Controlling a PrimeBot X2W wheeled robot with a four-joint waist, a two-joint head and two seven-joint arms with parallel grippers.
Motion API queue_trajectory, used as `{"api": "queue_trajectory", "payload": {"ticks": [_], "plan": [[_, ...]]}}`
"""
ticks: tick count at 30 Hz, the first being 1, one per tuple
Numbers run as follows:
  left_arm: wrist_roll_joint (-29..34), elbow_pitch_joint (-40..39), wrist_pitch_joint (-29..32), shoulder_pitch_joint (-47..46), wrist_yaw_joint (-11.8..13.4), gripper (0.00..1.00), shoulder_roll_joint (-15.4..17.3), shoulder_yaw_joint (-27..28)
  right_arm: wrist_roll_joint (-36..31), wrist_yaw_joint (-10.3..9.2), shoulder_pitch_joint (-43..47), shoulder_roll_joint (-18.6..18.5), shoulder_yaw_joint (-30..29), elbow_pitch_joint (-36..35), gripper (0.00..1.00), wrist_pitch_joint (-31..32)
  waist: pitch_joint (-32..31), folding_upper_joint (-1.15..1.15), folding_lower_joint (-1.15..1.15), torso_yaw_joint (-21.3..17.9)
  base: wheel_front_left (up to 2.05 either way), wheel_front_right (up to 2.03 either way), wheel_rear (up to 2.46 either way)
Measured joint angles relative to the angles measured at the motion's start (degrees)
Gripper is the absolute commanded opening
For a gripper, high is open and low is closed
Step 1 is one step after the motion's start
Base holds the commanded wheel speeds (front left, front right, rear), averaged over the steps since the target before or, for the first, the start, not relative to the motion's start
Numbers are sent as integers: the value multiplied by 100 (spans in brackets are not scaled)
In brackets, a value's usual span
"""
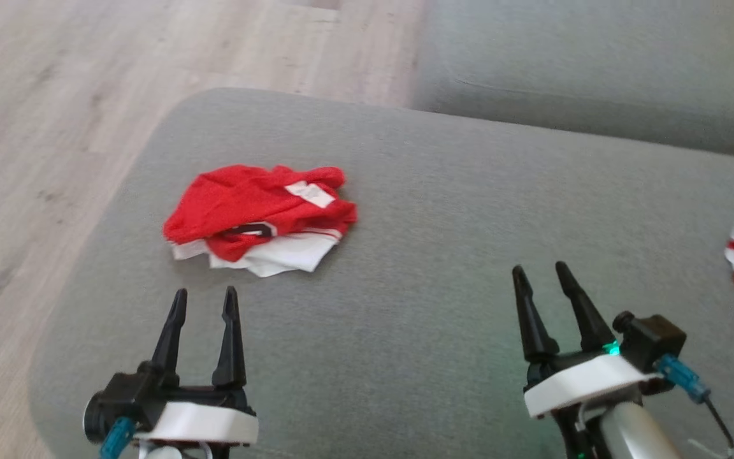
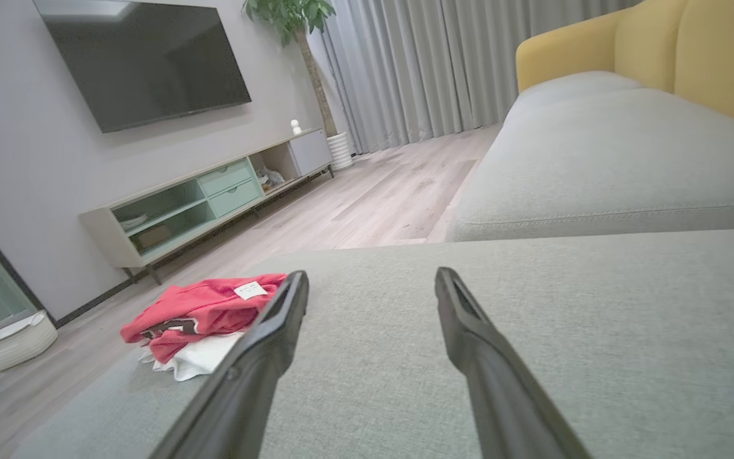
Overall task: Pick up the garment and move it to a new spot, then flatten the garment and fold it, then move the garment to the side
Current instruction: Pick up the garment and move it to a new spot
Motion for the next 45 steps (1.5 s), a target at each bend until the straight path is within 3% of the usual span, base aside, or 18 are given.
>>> {"api": "queue_trajectory", "payload": {"ticks": [7,15,28,39,40,45], "plan": [[49,7,0,19,-8,100,3,16,-1,0,101,4,90,33,100,0,-36,0,0,344,0,0,0],[64,345,37,-142,-60,100,36,-5,42,0,62,3,48,63,100,0,236,0,0,317,0,0,0],[126,2312,1671,-2707,-405,100,645,-549,-165,0,-441,1,-78,-131,100,34,1222,0,2,-192,0,0,0],[-22,3660,1566,-4011,-455,100,925,-923,-264,0,-674,1,-101,-192,100,74,1931,0,2,-662,0,0,0],[-79,3733,1568,-4050,-454,0,936,-1006,-264,0,-686,0,-99,-197,100,74,1961,0,2,-698,0,0,0],[-320,3828,1026,-4145,-455,0,1060,-1303,-261,0,-687,0,-122,-189,100,67,2003,0,2,-820,0,0,0]]}}
